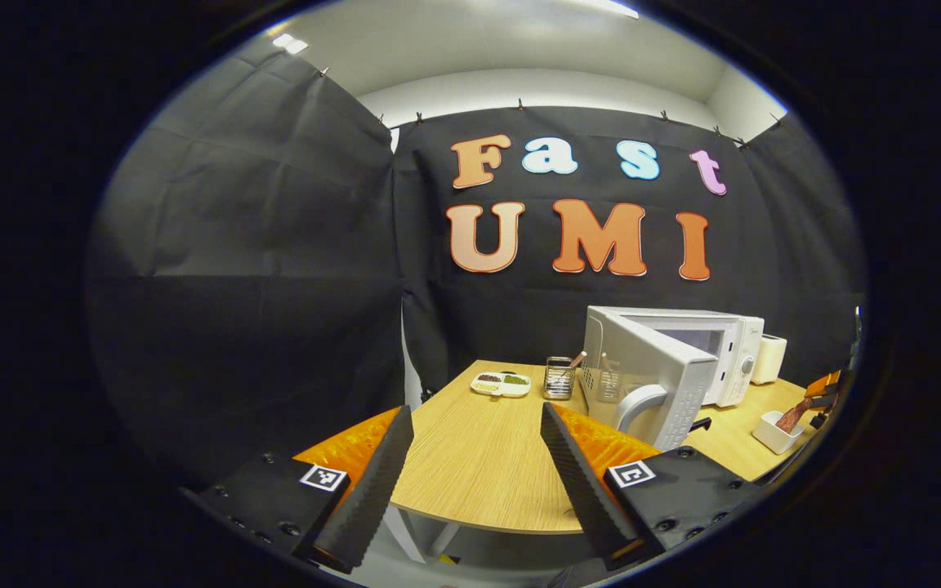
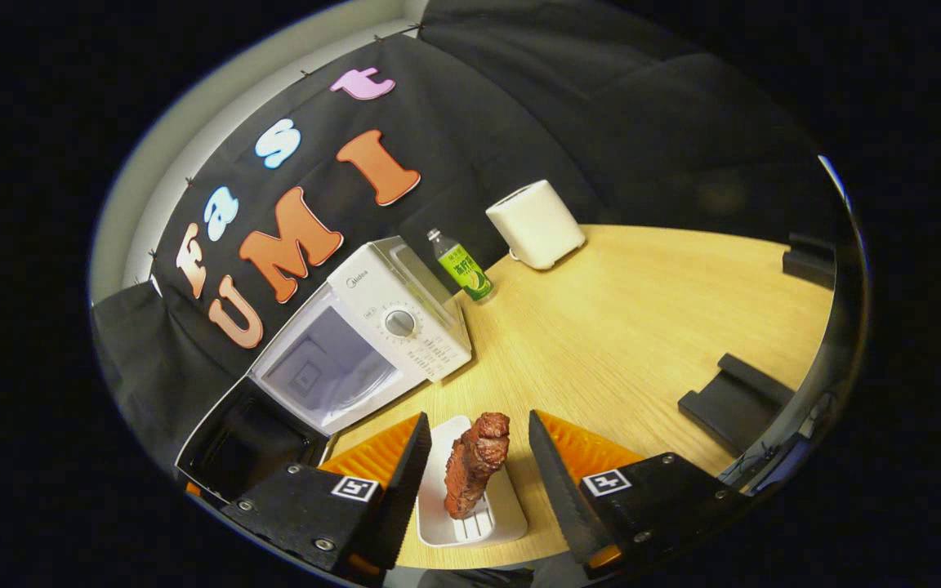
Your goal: Open the microwave oven with the left hand, put the food in, and close the microwave oven.
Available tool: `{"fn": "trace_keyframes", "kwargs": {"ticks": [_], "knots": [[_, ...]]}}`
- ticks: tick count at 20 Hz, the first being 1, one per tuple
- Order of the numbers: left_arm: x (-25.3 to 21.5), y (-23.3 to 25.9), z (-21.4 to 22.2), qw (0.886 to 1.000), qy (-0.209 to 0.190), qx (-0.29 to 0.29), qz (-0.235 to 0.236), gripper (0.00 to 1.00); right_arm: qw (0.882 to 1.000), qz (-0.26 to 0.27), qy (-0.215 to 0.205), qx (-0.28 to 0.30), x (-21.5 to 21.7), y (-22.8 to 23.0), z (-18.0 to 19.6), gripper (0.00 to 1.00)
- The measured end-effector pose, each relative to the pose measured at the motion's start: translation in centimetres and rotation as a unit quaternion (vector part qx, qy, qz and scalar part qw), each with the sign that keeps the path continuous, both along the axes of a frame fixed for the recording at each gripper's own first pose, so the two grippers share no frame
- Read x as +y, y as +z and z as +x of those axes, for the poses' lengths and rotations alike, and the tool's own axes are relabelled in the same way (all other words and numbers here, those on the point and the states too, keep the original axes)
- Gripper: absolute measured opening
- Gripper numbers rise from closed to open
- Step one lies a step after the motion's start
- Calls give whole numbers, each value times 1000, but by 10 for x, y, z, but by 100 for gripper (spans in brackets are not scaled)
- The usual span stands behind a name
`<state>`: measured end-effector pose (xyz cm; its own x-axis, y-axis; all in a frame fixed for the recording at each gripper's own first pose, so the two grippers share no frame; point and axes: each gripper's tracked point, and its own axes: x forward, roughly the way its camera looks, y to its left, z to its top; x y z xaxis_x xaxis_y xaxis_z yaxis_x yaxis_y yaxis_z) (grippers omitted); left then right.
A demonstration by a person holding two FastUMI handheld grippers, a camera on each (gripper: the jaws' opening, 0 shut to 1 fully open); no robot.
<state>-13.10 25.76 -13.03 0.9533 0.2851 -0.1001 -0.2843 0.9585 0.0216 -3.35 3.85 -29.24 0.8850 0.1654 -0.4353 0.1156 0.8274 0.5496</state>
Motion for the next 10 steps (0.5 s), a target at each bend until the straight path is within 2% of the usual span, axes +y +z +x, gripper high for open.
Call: {"fn": "trace_keyframes", "kwargs": {"ticks": [1, 2, 3, 5, 7, 10], "knots": [[1, 4, 3, 1000, -2, -1, -1, 94, 1000, 14, 1, 4, 3, -3, 2, 71], [0, 10, 5, 1000, -4, -1, -3, 94, 1000, 30, 4, 4, 5, -5, 2, 60], [1, 16, 9, 1000, -4, -3, -4, 99, 999, 44, 2, 2, 6, -4, 4, 53], [1, 28, 17, 1000, -2, -9, -4, 100, 997, 72, -3, 8, 7, -1, 5, 22], [0, 41, 26, 1000, -1, -16, 1, 94, 996, 85, -7, 16, 12, -2, 8, 19], [-8, 54, 41, 1000, -6, -20, 4, 94, 997, 72, -12, 16, 15, 4, 13, 12]]}}
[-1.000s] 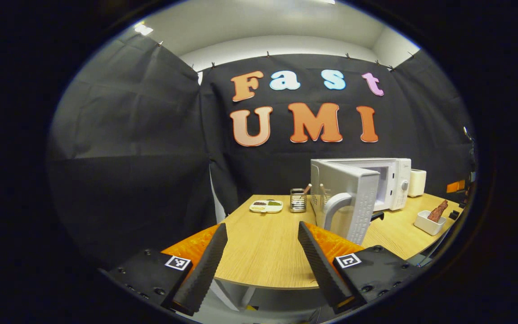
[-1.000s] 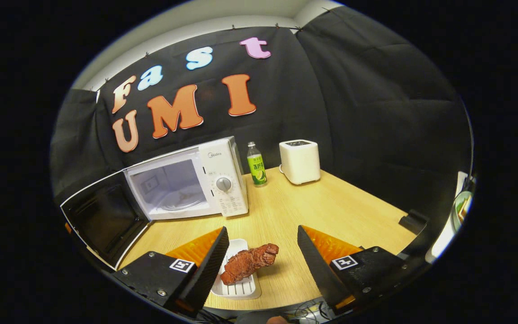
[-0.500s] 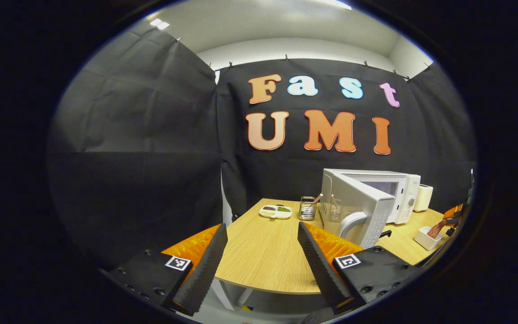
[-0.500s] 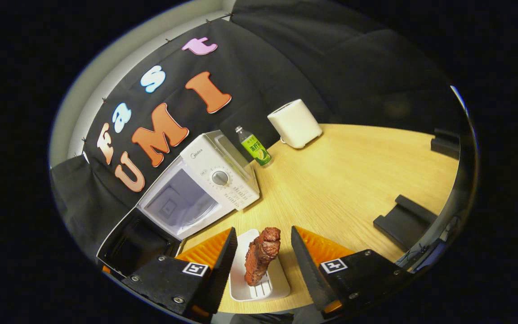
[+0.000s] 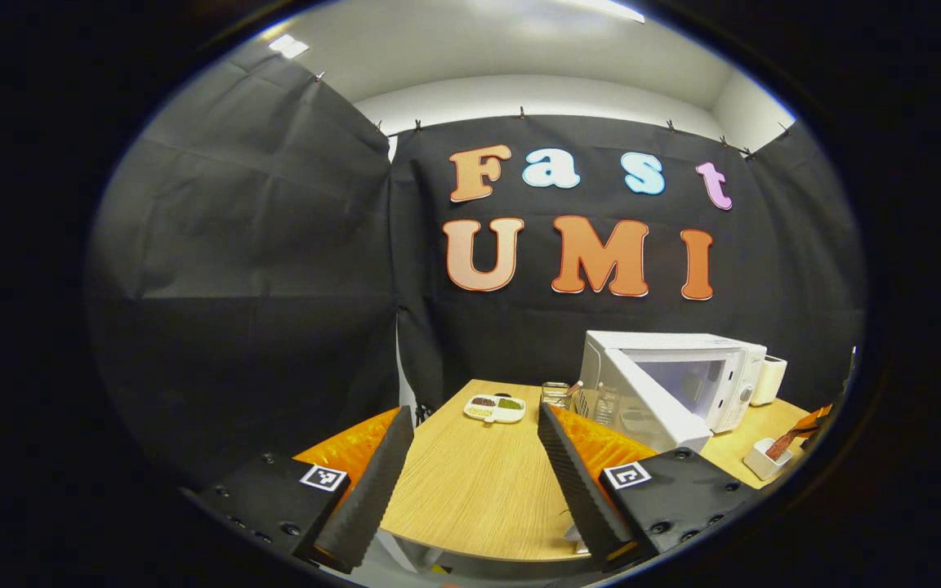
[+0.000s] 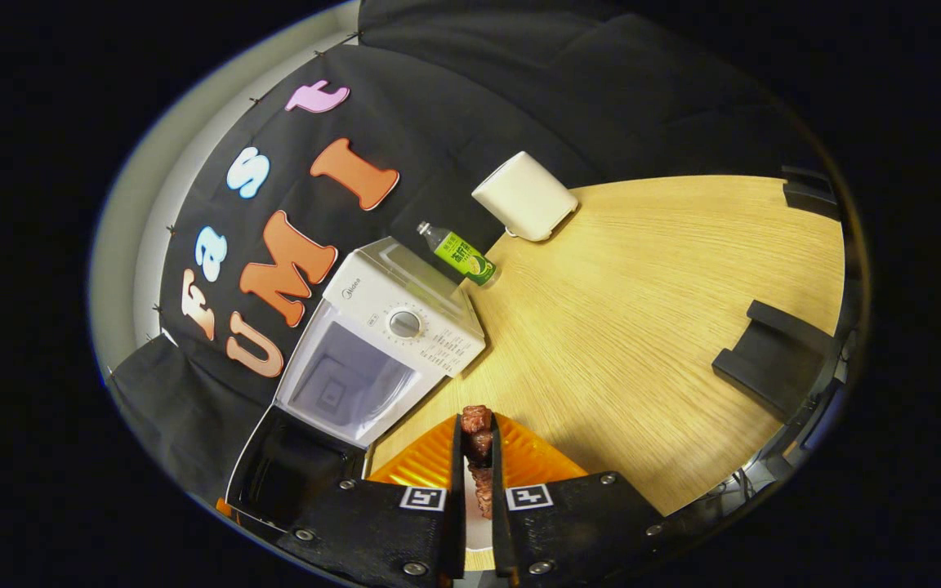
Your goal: Open the microwave oven with the left hand, put the food in, and close the microwave oven.
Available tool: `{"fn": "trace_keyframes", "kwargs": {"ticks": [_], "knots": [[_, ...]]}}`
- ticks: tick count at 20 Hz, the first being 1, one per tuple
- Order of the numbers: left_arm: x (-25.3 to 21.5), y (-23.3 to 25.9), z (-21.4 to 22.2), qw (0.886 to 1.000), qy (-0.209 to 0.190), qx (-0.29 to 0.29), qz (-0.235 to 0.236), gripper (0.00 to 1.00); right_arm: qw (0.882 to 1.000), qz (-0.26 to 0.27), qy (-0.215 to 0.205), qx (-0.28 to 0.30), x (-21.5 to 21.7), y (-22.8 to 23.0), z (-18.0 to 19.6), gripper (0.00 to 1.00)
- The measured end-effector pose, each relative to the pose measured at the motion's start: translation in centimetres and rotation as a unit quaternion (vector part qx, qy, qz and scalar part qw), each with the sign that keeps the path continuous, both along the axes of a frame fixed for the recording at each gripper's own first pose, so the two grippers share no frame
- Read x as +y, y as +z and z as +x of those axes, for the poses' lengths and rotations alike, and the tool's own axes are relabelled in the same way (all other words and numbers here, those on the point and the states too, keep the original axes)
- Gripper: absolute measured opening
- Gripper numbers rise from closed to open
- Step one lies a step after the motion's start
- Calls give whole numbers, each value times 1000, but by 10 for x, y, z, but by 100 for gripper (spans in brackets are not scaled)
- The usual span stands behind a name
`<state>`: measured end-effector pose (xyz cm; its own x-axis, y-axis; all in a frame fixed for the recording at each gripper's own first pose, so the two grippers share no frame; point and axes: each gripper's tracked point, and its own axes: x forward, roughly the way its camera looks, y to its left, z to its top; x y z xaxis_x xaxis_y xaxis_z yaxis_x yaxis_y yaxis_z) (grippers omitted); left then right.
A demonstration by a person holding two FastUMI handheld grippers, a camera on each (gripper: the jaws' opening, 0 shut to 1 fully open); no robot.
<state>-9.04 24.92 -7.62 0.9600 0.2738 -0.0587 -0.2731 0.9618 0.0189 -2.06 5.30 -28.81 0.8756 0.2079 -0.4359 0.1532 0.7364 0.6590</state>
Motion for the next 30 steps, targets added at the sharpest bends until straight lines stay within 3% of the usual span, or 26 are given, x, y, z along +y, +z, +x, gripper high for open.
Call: {"fn": "trace_keyframes", "kwargs": {"ticks": [1, 4, 6, 7, 16, 24, 26, 30], "knots": [[-5, 4, 6, 1000, -3, 0, -1, 98, 1000, -10, -7, -7, -2, 7, 3, 12], [-16, 14, 22, 1000, -18, -6, -11, 94, 999, -21, -32, -35, -13, 36, 13, 12], [-22, 19, 33, 999, -24, -10, -20, 100, 998, -11, -38, -58, -11, 60, 19, 12], [-23, 18, 35, 999, -26, -9, -21, 94, 997, -8, -39, -69, -8, 71, 22, 12], [-16, 10, 57, 999, -32, 8, -11, 94, 990, 73, -13, -120, 88, 120, 62, 12], [17, 3, 60, 1000, -19, 13, -3, 94, 984, 128, -38, -114, 176, 101, 120, 12], [28, 2, 61, 1000, -14, 16, -1, 98, 984, 134, -47, -107, 195, 88, 132, 12], [48, -3, 68, 1000, -3, 17, -10, 94, 984, 142, -74, -81, 227, 54, 160, 12]]}}
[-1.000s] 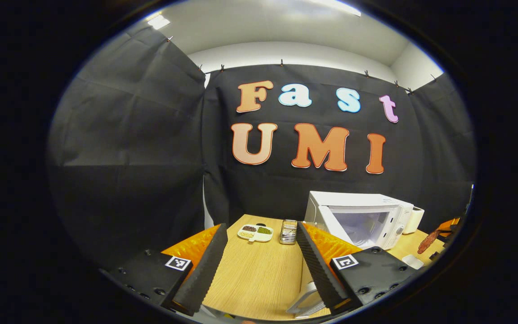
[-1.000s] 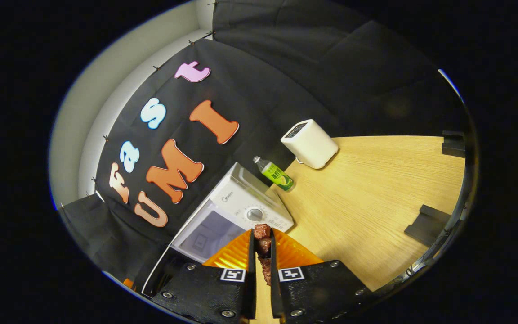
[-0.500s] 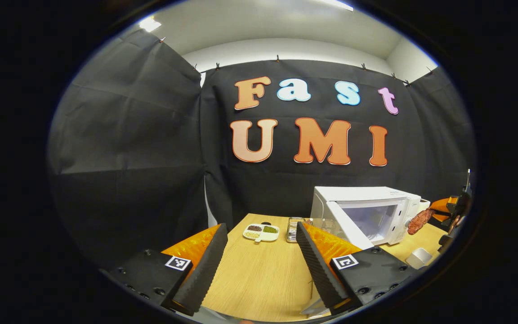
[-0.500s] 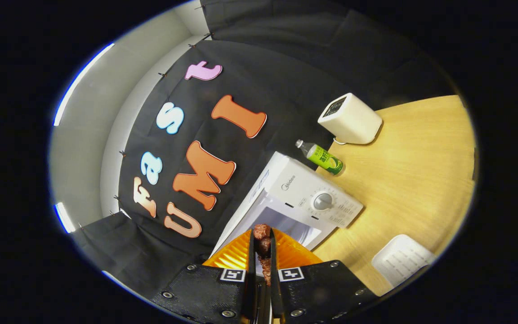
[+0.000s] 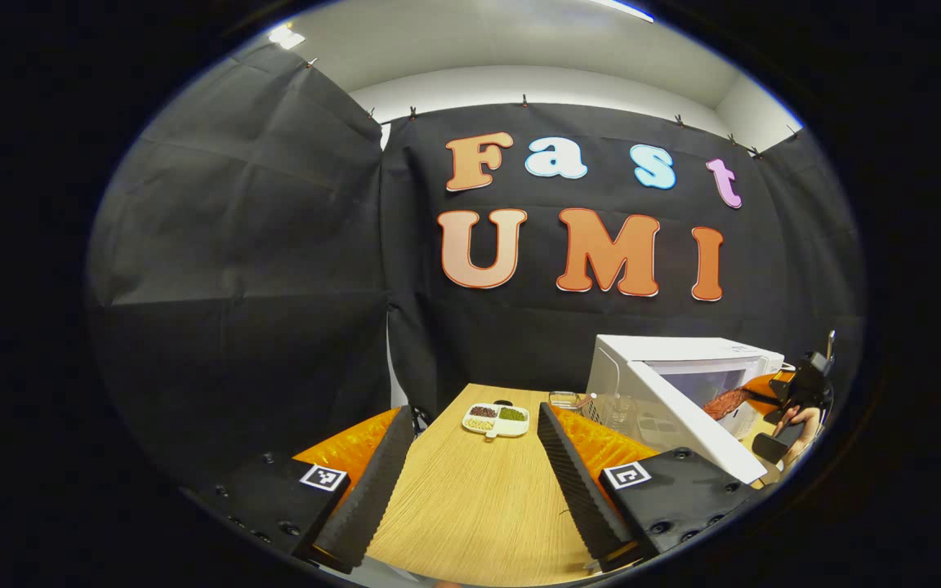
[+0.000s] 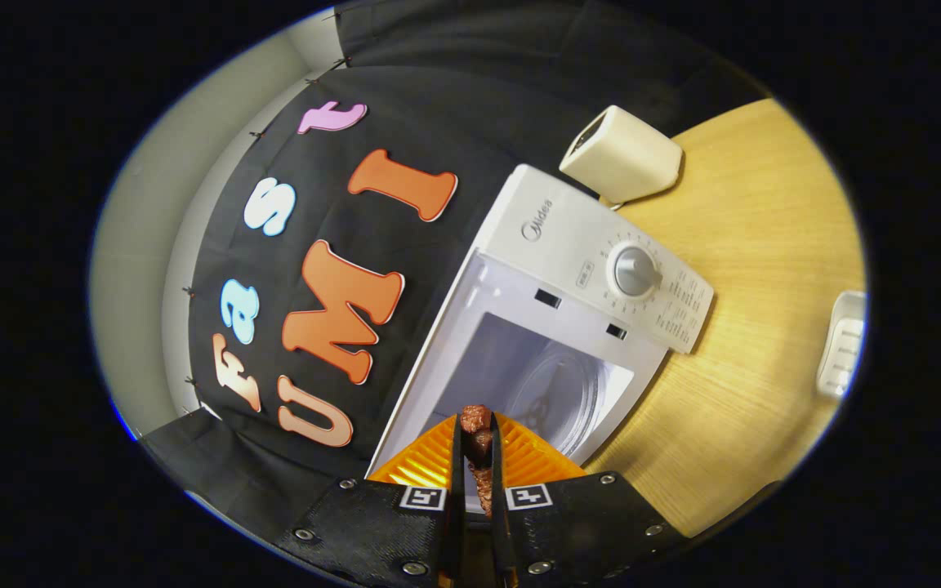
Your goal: Open the microwave oven with the left hand, put the food in, and close the microwave oven.
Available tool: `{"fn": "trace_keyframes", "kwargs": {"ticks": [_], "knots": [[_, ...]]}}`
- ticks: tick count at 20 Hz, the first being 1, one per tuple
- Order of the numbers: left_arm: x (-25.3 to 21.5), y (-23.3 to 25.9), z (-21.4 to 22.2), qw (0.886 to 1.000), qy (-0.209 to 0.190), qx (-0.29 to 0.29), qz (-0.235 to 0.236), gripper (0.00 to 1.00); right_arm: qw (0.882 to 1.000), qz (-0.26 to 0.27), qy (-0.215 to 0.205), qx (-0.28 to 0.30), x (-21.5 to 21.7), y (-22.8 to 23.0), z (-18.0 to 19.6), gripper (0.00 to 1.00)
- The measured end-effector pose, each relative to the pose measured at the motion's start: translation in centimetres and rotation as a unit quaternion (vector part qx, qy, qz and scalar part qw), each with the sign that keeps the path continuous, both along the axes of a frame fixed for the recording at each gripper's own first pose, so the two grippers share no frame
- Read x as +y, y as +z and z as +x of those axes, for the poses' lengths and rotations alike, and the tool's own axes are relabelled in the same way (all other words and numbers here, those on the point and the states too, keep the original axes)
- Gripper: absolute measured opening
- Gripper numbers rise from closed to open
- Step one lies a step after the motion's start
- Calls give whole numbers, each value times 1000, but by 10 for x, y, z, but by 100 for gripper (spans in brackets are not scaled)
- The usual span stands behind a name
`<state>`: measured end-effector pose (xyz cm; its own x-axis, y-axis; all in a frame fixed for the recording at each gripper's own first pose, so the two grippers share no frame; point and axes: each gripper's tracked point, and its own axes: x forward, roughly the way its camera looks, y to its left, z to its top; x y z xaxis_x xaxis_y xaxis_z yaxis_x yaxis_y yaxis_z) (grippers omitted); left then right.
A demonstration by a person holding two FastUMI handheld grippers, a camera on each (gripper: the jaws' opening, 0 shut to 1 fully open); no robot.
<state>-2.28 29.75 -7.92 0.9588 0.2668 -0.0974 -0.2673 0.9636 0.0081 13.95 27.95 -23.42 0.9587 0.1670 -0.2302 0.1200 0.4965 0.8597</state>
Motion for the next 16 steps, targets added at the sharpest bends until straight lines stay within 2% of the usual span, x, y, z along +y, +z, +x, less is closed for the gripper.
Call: {"fn": "trace_keyframes", "kwargs": {"ticks": [5, 10, 13, 14, 16], "knots": [[20, -2, 8, 1000, 8, 0, 3, 94, 999, 25, -23, 23, 25, -29, 44, 12], [31, -12, 13, 1000, 10, 7, -3, 94, 997, 14, -62, 33, 21, -52, 70, 12], [36, -13, 17, 1000, 15, 8, -3, 95, 996, 17, -68, 52, 30, -65, 88, 12], [37, -14, 16, 1000, 15, 7, -6, 99, 996, 10, -72, 55, 33, -67, 93, 12], [39, -16, 15, 1000, 17, 8, -11, 98, 995, -33, -78, 56, 34, -73, 97, 13]]}}
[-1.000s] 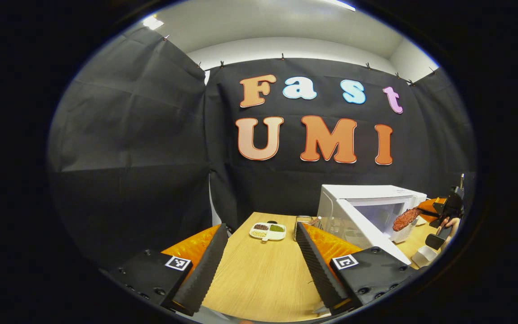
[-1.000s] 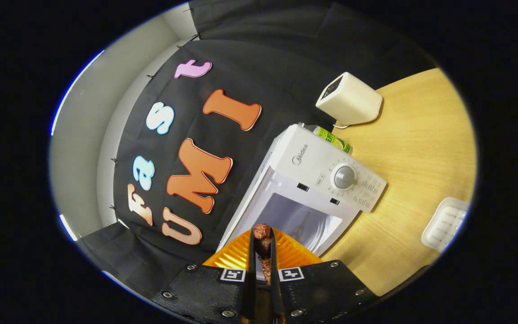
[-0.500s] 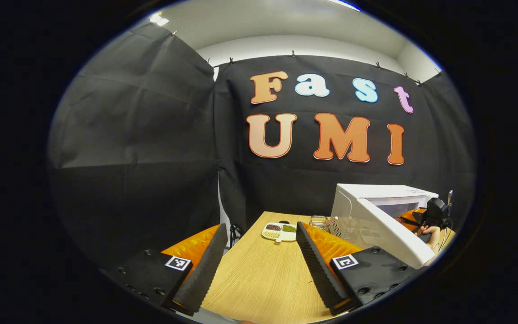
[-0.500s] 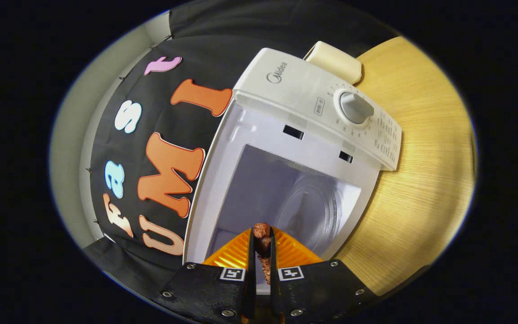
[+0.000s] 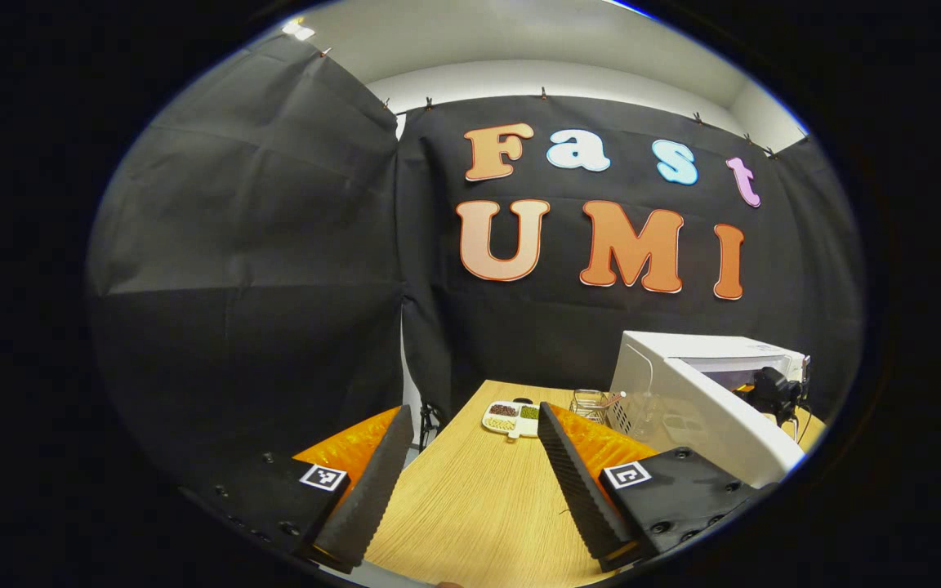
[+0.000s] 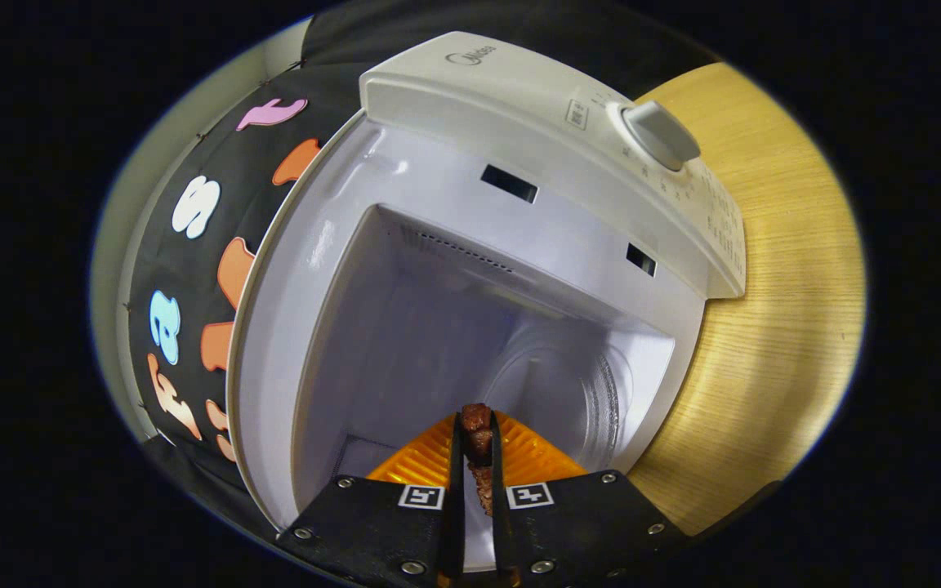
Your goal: Open the microwave oven with the left hand, put the food in, and close the microwave oven.
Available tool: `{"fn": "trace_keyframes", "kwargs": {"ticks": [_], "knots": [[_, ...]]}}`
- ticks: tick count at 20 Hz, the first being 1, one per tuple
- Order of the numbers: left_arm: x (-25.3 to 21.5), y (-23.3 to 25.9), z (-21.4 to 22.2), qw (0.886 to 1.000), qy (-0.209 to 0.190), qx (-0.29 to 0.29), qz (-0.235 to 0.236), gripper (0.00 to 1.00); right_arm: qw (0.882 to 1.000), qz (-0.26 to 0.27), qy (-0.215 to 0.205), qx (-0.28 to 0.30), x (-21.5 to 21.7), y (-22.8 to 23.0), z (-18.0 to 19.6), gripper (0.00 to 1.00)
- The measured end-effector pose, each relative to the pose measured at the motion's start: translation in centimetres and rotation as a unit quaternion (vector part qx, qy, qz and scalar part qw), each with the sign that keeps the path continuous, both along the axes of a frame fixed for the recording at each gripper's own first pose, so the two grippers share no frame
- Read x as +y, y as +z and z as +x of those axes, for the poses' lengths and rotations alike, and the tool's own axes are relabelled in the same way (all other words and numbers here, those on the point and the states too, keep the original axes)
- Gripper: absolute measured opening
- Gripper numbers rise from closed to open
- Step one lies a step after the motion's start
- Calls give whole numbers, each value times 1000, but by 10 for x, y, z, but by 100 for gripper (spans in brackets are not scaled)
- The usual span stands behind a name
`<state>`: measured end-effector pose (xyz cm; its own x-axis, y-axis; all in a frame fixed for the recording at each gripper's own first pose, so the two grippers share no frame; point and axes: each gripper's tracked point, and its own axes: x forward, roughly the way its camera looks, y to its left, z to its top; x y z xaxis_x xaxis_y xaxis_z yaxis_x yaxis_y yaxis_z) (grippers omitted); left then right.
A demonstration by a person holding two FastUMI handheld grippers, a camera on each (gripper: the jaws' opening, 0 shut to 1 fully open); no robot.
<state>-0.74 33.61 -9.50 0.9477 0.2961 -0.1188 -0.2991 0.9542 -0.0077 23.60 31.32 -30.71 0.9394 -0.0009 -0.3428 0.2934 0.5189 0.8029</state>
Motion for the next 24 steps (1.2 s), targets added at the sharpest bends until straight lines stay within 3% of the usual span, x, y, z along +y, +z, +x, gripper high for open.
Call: {"fn": "trace_keyframes", "kwargs": {"ticks": [3, 5, 6, 9, 12, 16, 20, 24], "knots": [[5, -2, -2, 1000, 7, 4, 3, 95, 998, -61, 1, -7, -3, 4, -6, 18], [4, -1, -3, 1000, 5, 5, 1, 100, 994, -109, 0, 5, -9, 5, -9, 22], [2, -1, -5, 1000, 4, 4, 0, 100, 990, -137, 4, 21, -13, 2, -11, 33], [1, 1, -9, 1000, 3, 2, -1, 99, 982, -183, 26, 37, -15, -2, -12, 54], [-5, 1, -13, 1000, -1, 3, -2, 100, 973, -220, 44, 56, -19, -14, -20, 90], [-11, 1, -19, 1000, -5, 6, -4, 100, 947, -310, 76, 33, -22, -4, -25, 93], [-16, -1, -26, 1000, -7, 7, -10, 95, 898, -424, 108, 34, -27, -4, -13, 94], [-16, -1, -29, 1000, -2, 8, -13, 97, 876, -459, 146, 26, -17, -3, -31, 95]]}}
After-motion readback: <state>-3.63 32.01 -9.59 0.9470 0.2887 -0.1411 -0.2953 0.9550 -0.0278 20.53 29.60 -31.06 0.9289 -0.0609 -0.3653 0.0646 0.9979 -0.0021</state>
